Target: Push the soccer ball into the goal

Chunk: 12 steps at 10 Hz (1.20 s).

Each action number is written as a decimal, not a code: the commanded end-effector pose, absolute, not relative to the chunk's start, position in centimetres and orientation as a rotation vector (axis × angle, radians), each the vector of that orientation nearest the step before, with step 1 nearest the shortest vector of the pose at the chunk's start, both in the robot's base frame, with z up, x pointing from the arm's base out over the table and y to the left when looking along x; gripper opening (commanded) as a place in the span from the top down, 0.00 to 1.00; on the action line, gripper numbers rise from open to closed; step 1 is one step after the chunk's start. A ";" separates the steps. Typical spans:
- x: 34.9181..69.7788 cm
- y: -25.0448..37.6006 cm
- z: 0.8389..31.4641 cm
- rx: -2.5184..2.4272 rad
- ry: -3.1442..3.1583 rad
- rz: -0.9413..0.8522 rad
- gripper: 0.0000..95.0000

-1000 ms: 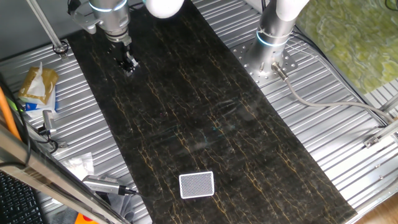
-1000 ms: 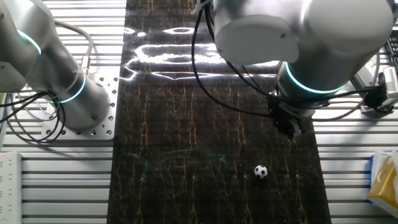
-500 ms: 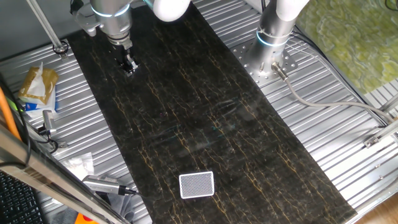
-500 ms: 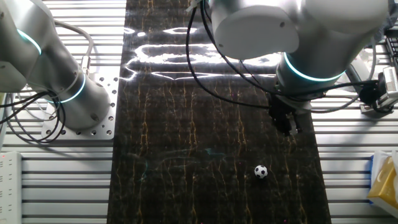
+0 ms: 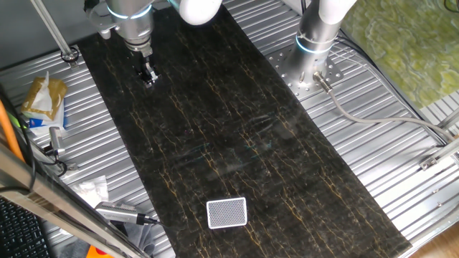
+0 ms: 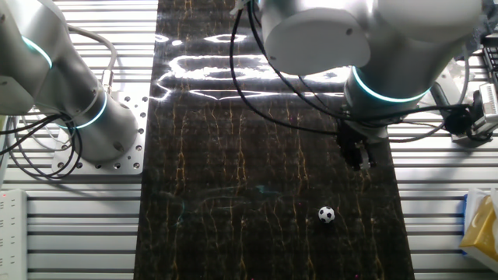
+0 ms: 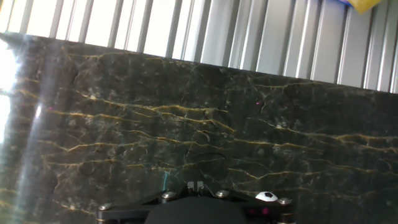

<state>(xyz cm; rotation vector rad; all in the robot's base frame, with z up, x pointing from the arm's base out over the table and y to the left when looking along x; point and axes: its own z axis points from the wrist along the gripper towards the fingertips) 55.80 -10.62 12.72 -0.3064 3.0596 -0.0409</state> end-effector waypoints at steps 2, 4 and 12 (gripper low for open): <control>55.9 -10.7 12.7 -0.249 3.058 -0.005 1.00; 55.9 -10.7 12.7 -0.248 3.055 0.004 1.00; 55.7 -16.5 10.4 -0.332 3.042 0.021 1.00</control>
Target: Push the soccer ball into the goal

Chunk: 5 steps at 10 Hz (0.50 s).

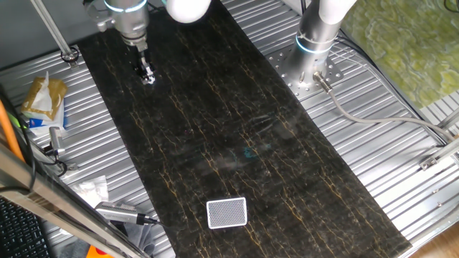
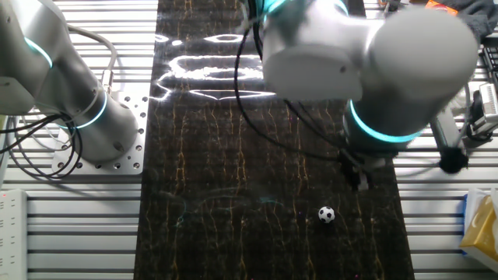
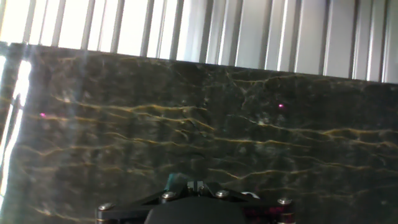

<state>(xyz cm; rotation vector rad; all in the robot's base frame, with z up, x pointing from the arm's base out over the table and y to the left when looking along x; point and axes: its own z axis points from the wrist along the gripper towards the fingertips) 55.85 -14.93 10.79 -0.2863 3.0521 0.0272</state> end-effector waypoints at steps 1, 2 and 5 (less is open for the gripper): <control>55.6 -17.1 10.3 -0.345 3.039 0.016 1.00; 55.5 -18.6 10.1 -0.381 3.031 0.011 1.00; 55.6 -20.8 9.6 -0.469 3.005 -0.011 1.00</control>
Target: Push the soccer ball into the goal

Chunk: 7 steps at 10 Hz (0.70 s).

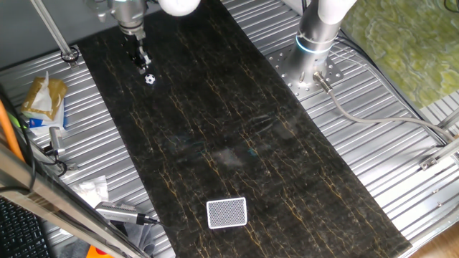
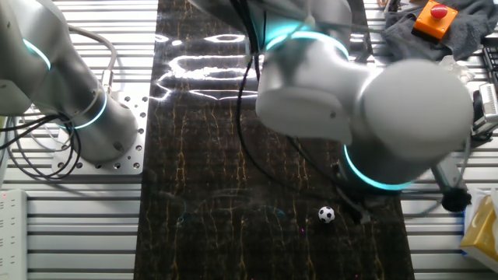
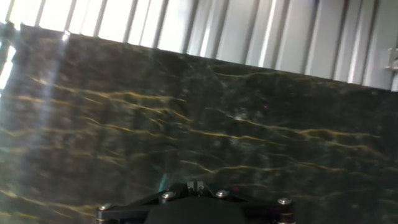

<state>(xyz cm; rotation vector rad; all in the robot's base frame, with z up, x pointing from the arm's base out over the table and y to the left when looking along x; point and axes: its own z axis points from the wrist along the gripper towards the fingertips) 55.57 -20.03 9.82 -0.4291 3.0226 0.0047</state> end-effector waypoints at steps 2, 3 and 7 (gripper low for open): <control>55.8 -21.6 9.3 -0.580 2.936 -0.024 0.80; 55.9 -22.2 9.2 -0.620 2.927 -0.021 0.40; 55.8 -22.4 9.3 -0.624 2.947 0.001 0.20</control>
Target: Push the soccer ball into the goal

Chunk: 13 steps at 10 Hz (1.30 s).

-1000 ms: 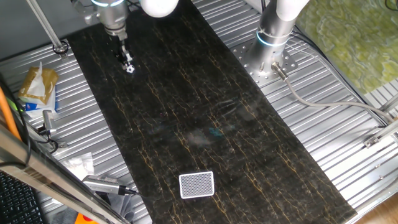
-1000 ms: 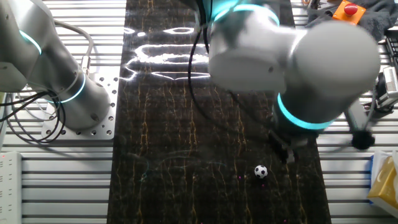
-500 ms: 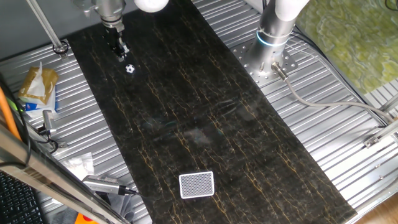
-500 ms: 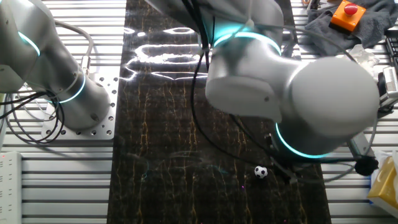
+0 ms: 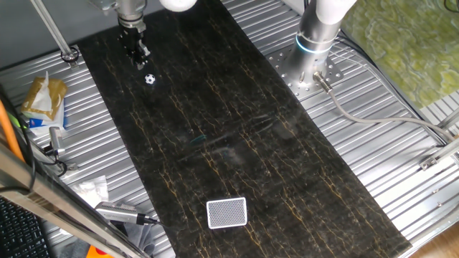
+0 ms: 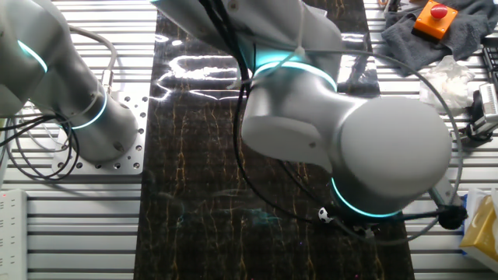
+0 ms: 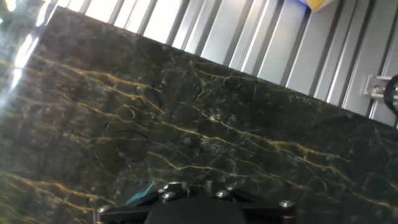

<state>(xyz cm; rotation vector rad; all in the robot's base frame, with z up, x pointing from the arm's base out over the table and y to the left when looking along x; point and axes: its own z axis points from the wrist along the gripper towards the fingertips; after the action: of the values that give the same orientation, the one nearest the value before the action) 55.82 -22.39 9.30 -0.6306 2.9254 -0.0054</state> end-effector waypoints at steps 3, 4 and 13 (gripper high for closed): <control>55.9 -22.5 8.5 -0.645 2.991 0.002 0.20; 56.0 -22.5 8.2 -0.649 3.005 -0.002 0.20; 55.8 -22.5 5.2 -0.575 3.122 0.034 0.20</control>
<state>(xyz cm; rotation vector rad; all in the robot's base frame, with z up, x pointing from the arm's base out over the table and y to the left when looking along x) 55.82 -22.53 5.13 -0.5730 3.1248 0.0382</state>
